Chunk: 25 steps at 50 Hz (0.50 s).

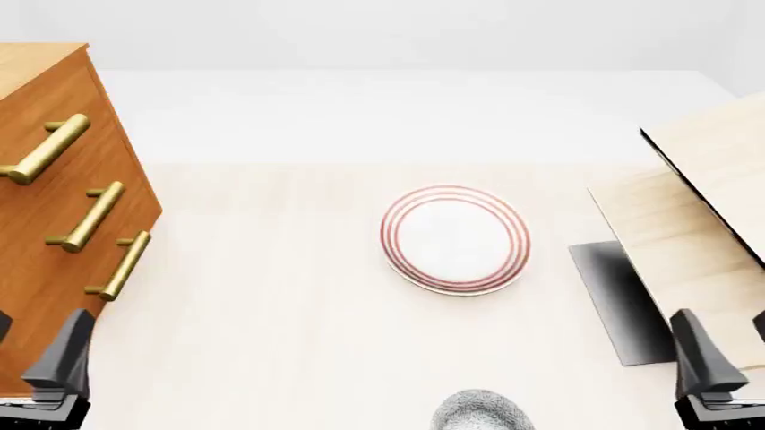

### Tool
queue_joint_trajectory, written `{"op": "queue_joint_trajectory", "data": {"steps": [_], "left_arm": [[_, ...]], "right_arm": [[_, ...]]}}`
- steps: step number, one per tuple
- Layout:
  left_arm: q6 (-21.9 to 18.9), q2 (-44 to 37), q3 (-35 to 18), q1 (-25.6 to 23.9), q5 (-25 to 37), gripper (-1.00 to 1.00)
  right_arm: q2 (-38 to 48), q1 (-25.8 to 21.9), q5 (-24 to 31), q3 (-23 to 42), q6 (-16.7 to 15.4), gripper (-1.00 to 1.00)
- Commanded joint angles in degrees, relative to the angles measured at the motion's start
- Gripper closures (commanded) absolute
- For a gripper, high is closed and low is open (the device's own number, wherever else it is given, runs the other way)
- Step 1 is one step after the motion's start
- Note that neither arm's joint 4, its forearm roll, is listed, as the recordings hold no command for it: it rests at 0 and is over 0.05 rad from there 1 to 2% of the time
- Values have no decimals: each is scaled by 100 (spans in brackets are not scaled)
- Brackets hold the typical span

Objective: Open the top drawer of the cabinet and put the bowl in it.

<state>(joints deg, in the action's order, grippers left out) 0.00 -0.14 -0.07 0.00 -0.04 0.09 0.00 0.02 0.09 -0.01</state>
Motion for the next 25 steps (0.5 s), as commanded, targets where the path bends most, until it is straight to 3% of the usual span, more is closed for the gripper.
{"op": "queue_joint_trajectory", "data": {"steps": [1,25], "left_arm": [[0,-28,-12,0,-11,-100],[-1,13,-92,105,-171,-100]], "right_arm": [[16,0,5,19,0,-100],[13,1,8,19,1,-100]]}}
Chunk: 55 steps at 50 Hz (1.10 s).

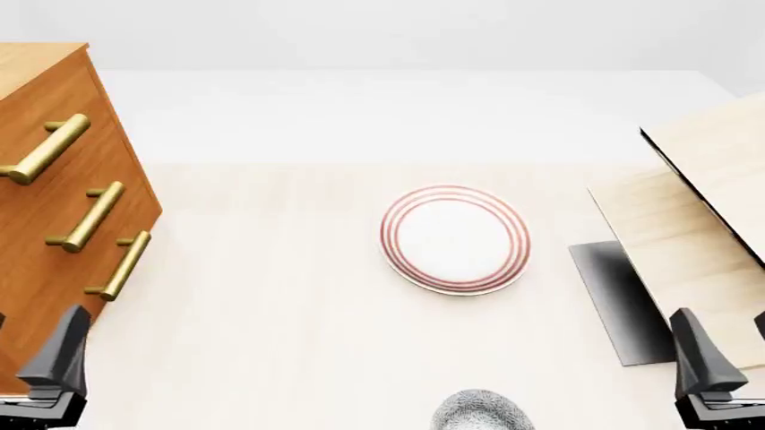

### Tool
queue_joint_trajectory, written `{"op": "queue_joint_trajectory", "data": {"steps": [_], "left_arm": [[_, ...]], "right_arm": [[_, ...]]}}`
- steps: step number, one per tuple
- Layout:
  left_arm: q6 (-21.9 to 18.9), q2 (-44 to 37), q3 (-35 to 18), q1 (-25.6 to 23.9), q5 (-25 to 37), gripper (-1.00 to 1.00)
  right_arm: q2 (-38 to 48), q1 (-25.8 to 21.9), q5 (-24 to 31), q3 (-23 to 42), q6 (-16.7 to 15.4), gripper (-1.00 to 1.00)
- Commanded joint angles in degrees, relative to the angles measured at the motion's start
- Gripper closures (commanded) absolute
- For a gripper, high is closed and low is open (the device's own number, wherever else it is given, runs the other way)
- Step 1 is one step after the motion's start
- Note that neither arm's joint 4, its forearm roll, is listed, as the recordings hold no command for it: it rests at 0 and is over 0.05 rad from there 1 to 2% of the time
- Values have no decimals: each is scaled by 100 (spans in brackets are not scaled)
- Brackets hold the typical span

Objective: Open the top drawer of the cabinet and put the bowl in it.

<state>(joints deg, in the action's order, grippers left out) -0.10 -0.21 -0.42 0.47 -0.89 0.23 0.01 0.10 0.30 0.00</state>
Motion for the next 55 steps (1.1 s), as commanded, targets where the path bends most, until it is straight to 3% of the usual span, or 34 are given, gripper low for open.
{"op": "queue_joint_trajectory", "data": {"steps": [1,3,7,8,16,22,23,25,35,37,39,43,55], "left_arm": [[-24,20,-71,45,-46,-100],[-371,15,-133,96,69,-100],[-472,-8,-322,18,278,-100],[-654,7,-330,-79,311,-100],[-1547,-930,-870,25,85,-100],[-1792,-1245,-1217,33,144,-100],[-2067,-1290,-1242,25,116,-100],[-2128,-1494,-1372,71,132,-100],[-3376,-2607,-1508,149,-487,-100],[-3404,-2753,-1587,104,-548,-100],[-3777,-3053,-1558,139,-822,-100],[-4135,-3458,-1592,55,-1139,-100],[-5163,-3836,-1673,147,-1546,-100]], "right_arm": [[-1,-1,0,-1,-1,-100],[-1,0,0,-1,0,-100],[-1,0,0,-1,0,-100],[-2,-1,-1,-1,-1,-100],[-1,-1,-1,-1,0,-100],[-2,0,-1,-1,0,-100],[-1,0,0,-1,0,-100],[-1,1,0,-1,1,-100],[0,0,1,-1,0,-100],[-1,0,1,-1,1,-100],[-1,-1,0,-1,1,-100],[-2,0,-1,-1,-1,-100],[-1,-1,0,-1,0,-100]]}}
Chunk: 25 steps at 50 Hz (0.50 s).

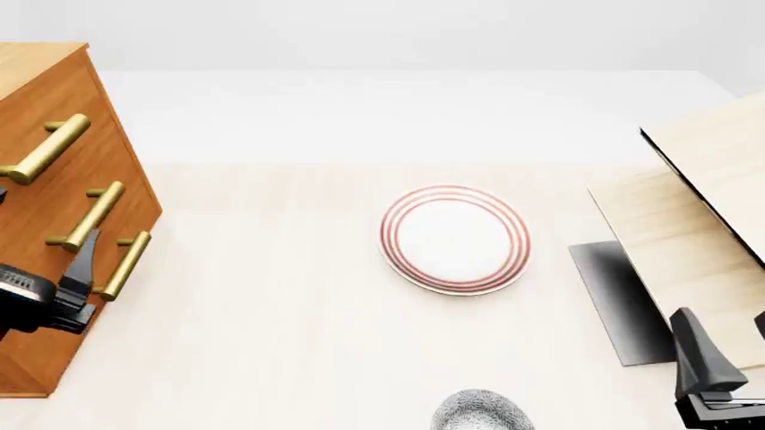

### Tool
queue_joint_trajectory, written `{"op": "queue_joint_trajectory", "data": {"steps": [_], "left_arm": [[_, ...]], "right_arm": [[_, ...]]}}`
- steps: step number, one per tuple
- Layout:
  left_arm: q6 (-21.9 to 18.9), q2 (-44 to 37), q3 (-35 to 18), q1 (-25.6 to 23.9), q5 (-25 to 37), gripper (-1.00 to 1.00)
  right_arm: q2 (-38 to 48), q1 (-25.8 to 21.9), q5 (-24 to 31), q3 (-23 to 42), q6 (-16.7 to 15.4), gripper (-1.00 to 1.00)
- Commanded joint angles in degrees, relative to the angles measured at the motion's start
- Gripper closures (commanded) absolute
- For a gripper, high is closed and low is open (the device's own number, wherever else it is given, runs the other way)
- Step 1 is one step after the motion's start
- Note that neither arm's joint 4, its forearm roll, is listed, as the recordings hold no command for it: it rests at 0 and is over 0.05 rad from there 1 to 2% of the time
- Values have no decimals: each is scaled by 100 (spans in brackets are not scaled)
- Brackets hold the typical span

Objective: Open the top drawer of the cabinet and put the bowl in it.

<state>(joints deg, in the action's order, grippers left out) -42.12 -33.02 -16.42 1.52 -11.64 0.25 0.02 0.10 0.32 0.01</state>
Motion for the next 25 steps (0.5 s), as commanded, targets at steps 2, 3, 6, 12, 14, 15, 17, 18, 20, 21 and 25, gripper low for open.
{"op": "queue_joint_trajectory", "data": {"steps": [2,3,6,12,14,15,17,18,20,21,25], "left_arm": [[-1163,-666,-140,62,-545,-100],[-1256,-692,-130,61,-606,-100],[-1520,-811,-158,35,-757,-100],[-1864,-1022,-161,50,-995,-100],[-2048,-1062,-130,74,-1102,-100],[-2147,-1135,-104,81,-1198,-100],[-2344,-1234,-50,108,-1416,-100],[-2413,-1266,-19,119,-1502,-100],[-2453,-1334,-23,130,-1543,-100],[-2491,-1362,-16,120,-1602,-100],[-2934,-1679,172,156,-2149,-100]], "right_arm": [[-3,-1,0,-4,0,-100],[-4,0,-1,-4,-1,-100],[-4,-1,-1,-4,0,-100],[-4,-1,-1,-4,1,-100],[-4,0,-1,-4,-2,-100],[-3,-1,0,-4,-1,-100],[-3,0,0,-4,-1,-100],[-3,0,0,-4,0,-100],[-4,0,-1,-4,-1,-100],[-3,0,0,-4,0,-100],[-4,1,-1,-4,1,-100]]}}
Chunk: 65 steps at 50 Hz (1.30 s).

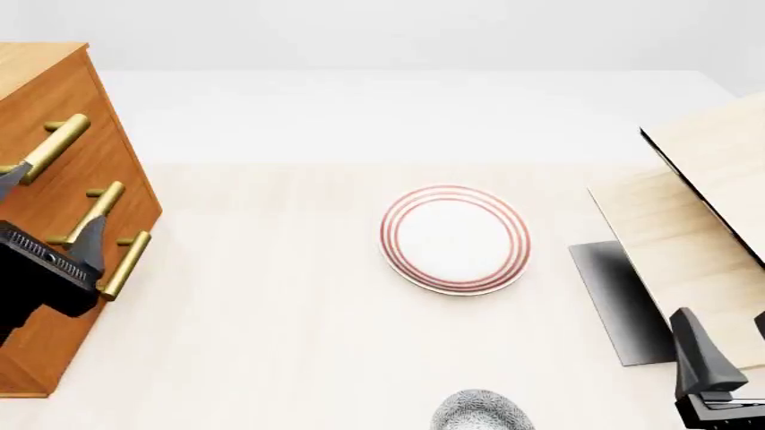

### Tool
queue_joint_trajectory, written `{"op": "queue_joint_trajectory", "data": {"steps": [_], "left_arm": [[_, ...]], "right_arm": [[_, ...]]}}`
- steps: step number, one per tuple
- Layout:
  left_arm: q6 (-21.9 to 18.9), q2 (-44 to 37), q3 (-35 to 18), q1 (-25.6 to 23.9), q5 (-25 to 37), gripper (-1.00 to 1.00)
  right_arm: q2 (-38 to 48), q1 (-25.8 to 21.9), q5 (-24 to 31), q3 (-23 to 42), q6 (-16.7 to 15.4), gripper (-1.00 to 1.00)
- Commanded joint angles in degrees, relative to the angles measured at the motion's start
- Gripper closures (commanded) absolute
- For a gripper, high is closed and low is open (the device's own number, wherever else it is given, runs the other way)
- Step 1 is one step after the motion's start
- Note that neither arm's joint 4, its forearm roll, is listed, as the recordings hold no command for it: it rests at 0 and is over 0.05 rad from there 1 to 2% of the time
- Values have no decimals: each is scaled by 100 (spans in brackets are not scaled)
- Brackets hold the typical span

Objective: Open the top drawer of the cabinet and put the bowl in it.

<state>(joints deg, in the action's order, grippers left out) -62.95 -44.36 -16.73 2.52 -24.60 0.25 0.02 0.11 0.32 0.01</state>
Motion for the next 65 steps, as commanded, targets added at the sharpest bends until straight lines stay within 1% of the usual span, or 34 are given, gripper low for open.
{"op": "queue_joint_trajectory", "data": {"steps": [1,3,6,9,11,14,16,23,25,30,38,46,53,54,56,65], "left_arm": [[-923,-586,237,91,-958,-100],[-926,-618,180,92,-931,-100],[-1172,-790,276,177,-1228,-100],[-1170,-744,161,221,-1111,-100],[-1339,-845,245,293,-1341,-100],[-1363,-899,203,321,-1368,-100],[-1515,-1050,270,366,-1604,-100],[-1597,-1355,160,400,-1761,-100],[-1710,-1508,192,420,-1940,-100],[-1815,-1619,162,462,-2046,-100],[-1886,-1672,147,517,-2107,-100],[-1973,-1926,145,601,-2337,-100],[-1960,-1892,45,714,-2247,-100],[-1981,-1888,54,776,-2309,-100],[-1934,-1855,19,774,-2210,-100],[-1893,-2022,-33,971,-2343,-100]], "right_arm": [[-4,0,-1,-4,-1,-100],[-3,-1,0,-4,0,-100],[-4,0,-1,-4,0,-100],[-4,1,-1,-4,-1,-100],[-4,0,0,-4,0,-100],[-4,0,-1,-4,0,-100],[-4,-2,-1,-4,0,-100],[-3,-1,0,-4,-2,-100],[-4,-1,-1,-4,-1,-100],[-4,0,-1,-4,-1,-100],[-3,0,0,-4,-1,-100],[-4,1,-1,-4,0,-100],[-3,-1,0,-4,-1,-100],[-4,0,-1,-4,0,-100],[-4,-1,-1,-4,-1,-100],[-4,-1,-1,-4,-1,-100]]}}
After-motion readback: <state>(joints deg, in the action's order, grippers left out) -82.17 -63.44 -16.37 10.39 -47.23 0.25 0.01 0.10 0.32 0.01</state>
